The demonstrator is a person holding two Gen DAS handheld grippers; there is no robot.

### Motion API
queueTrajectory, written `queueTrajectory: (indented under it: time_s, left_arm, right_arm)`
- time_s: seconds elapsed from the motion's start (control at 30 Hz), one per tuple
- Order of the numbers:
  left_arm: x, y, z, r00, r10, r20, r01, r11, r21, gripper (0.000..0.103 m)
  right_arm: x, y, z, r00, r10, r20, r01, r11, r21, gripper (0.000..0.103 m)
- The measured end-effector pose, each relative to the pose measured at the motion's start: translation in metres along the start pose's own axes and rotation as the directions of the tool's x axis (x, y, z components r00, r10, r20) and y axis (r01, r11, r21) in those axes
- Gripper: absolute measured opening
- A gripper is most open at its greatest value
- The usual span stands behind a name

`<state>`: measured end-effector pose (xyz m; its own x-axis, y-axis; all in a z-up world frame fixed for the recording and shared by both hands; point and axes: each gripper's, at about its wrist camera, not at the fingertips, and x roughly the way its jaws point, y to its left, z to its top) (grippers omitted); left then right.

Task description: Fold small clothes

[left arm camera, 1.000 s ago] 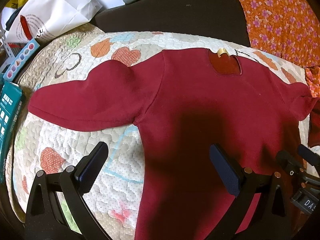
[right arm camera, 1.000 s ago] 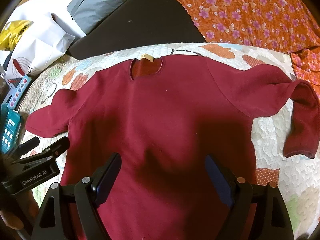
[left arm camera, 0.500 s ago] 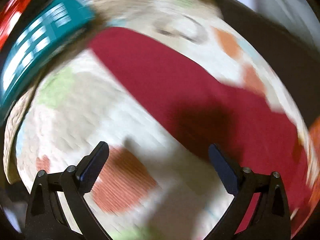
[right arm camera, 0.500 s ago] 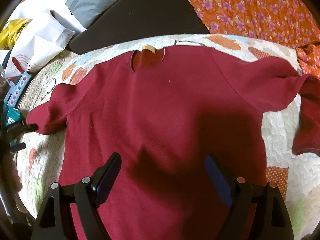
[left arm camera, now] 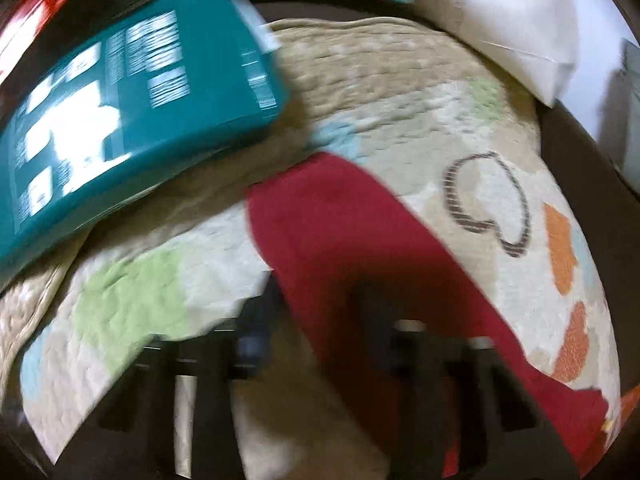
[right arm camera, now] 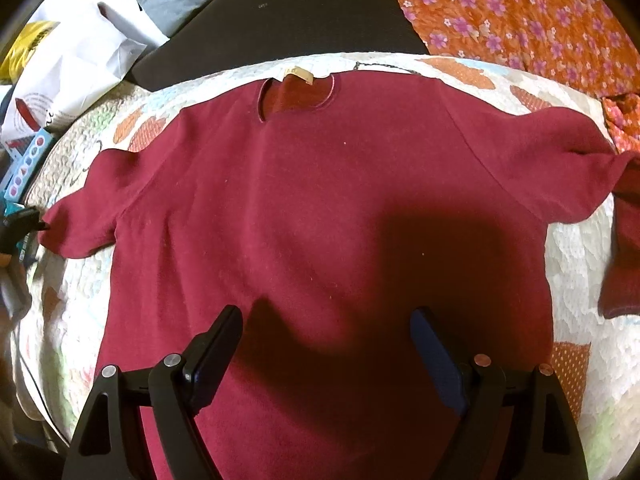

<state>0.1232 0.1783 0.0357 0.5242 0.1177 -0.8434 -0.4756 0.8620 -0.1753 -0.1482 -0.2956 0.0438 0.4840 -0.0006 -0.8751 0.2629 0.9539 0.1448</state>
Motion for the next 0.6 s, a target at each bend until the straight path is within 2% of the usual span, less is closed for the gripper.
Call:
queueTrajectory:
  time_s: [0.03, 0.1, 0.2, 0.27, 0.37, 0.43, 0.5, 0.53, 0.6]
  left_arm:
    - [-0.001, -0.002, -0.001, 0.999, -0.047, -0.016, 0.047, 0.999, 0.009, 0.008]
    - [-0.01, -0.006, -0.003, 0.988, -0.143, -0.052, 0.142, 0.99, -0.016, 0.008]
    - [-0.049, -0.031, -0.01, 0.952, -0.3, -0.062, 0.302, 0.953, 0.024, 0.008]
    - [-0.086, -0.06, -0.02, 0.917, -0.394, -0.055, 0.398, 0.911, 0.105, 0.008]
    - [-0.126, -0.1, -0.037, 0.878, -0.475, -0.059, 0.475, 0.851, 0.223, 0.008]
    - [-0.14, -0.111, -0.048, 0.852, -0.517, -0.082, 0.522, 0.824, 0.222, 0.008]
    - [-0.147, -0.117, -0.061, 0.838, -0.531, -0.125, 0.546, 0.814, 0.2, 0.008]
    - [-0.149, -0.125, -0.072, 0.82, -0.549, -0.159, 0.572, 0.798, 0.189, 0.008]
    - [-0.154, -0.147, -0.088, 0.802, -0.562, -0.204, 0.597, 0.772, 0.221, 0.008]
  right_arm:
    - [0.0, -0.001, 0.0, 1.0, -0.004, 0.002, 0.004, 1.0, 0.004, 0.085]
    - [-0.001, -0.002, 0.001, 1.0, -0.001, 0.004, 0.001, 1.0, 0.009, 0.085]
    - [-0.005, -0.005, 0.003, 1.0, 0.006, 0.017, -0.006, 1.0, 0.016, 0.085]
    - [-0.009, -0.009, 0.004, 1.0, 0.008, 0.025, -0.009, 1.0, 0.026, 0.085]
    - [-0.016, -0.016, 0.005, 0.999, 0.02, 0.046, -0.023, 0.998, 0.056, 0.085]
    - [-0.021, -0.02, 0.006, 0.998, 0.019, 0.053, -0.023, 0.997, 0.08, 0.085]
    - [-0.023, -0.021, 0.006, 0.998, 0.033, 0.055, -0.037, 0.996, 0.086, 0.085]
    - [-0.025, -0.02, 0.007, 0.998, 0.038, 0.054, -0.042, 0.996, 0.081, 0.085]
    - [-0.032, -0.021, 0.007, 0.997, 0.035, 0.074, -0.041, 0.996, 0.076, 0.085]
